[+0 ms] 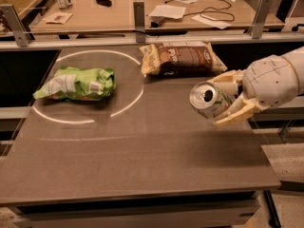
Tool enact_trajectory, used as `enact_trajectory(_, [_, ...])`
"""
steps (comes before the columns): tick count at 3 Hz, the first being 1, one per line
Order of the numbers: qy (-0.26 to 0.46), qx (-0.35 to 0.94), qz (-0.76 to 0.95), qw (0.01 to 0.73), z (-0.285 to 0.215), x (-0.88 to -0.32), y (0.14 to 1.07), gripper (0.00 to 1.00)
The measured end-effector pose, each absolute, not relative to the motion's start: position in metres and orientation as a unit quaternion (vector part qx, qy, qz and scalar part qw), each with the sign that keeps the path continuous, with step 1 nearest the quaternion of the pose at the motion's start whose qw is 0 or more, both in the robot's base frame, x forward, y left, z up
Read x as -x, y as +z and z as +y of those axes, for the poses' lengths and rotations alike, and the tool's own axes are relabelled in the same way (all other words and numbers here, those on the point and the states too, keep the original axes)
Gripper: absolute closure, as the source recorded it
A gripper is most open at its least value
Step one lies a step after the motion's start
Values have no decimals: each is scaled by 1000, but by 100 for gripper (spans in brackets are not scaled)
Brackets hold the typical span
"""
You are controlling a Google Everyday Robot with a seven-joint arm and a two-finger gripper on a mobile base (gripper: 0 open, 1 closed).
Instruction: Place 7up can upright
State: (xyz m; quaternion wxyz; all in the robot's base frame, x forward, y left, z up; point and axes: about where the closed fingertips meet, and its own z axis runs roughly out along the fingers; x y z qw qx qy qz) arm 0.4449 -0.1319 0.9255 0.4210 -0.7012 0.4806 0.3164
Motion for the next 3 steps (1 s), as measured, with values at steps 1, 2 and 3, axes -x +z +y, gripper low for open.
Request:
enact_trajectory(1, [354,612,546,450,-130,-449,918,100])
enact_trajectory(2, [367,536,591,478,-131,-458,904,100])
enact_trajectory(3, [369,476,607,519,-130,-467,891,100])
